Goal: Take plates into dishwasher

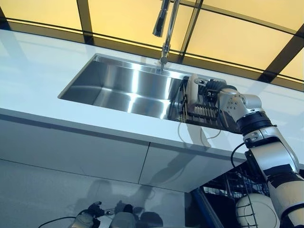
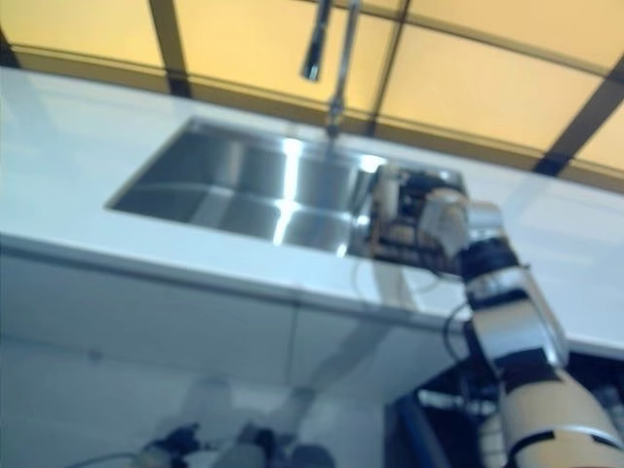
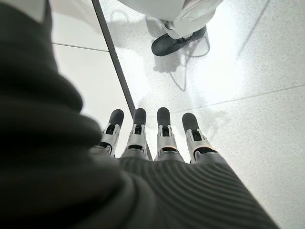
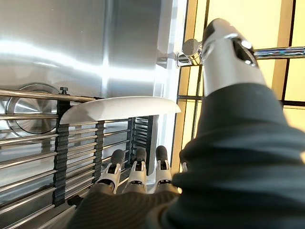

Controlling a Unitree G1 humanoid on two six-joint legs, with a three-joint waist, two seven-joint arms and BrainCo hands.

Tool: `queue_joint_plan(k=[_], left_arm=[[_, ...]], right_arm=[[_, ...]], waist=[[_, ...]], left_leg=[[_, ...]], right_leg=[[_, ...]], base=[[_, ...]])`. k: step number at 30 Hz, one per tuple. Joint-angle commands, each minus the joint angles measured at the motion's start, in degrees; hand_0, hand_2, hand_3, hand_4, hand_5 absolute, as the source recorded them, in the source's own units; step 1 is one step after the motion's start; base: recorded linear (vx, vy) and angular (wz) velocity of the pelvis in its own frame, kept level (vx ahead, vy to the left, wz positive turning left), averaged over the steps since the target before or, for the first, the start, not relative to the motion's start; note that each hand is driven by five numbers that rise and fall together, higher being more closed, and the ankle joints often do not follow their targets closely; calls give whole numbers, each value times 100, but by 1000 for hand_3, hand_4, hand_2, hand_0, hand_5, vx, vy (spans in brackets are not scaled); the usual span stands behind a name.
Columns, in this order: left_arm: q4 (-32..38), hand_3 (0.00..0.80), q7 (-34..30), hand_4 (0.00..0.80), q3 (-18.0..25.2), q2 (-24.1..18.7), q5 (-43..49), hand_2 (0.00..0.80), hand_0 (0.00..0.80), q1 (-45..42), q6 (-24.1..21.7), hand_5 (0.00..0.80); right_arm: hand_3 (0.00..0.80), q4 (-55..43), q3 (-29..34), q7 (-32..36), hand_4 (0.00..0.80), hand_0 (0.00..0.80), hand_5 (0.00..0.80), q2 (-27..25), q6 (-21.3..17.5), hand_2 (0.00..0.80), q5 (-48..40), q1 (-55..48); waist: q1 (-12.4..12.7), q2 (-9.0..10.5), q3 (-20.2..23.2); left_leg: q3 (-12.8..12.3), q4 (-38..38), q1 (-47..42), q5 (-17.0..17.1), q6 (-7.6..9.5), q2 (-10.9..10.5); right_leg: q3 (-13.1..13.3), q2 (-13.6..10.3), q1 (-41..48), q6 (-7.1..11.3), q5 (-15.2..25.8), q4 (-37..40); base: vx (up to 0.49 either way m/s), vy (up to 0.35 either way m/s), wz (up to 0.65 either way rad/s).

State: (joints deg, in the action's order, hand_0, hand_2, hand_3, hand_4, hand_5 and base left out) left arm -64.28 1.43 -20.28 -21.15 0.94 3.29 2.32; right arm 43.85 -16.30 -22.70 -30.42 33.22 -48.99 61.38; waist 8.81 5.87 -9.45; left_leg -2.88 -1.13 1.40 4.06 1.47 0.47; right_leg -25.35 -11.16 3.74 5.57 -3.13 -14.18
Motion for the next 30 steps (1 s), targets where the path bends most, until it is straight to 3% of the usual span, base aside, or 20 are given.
queue_joint_plan(k=[1, 30], left_arm=[[-244, 0, 115, 0, -366, 118, -145, 0, 0, 219, -151, 0], [-242, 0, 123, 0, -368, 133, -155, 0, 0, 232, -136, 0]], right_arm=[[0, -192, 35, -55, 0, 0, 0, -452, -350, 0, -35, 274], [0, -536, -87, 166, 0, 0, 0, -375, -321, 0, 175, 206]], waist=[[140, -154, 109], [104, -149, 108]], left_leg=[[-109, 613, -775, -485, 13, -306], [-161, 613, -776, -487, 21, -296]], right_leg=[[133, 36, -424, 142, 312, -535], [166, 50, -420, 143, 279, -525]], base=[[0, 0, 0], [0, 0, 0]])
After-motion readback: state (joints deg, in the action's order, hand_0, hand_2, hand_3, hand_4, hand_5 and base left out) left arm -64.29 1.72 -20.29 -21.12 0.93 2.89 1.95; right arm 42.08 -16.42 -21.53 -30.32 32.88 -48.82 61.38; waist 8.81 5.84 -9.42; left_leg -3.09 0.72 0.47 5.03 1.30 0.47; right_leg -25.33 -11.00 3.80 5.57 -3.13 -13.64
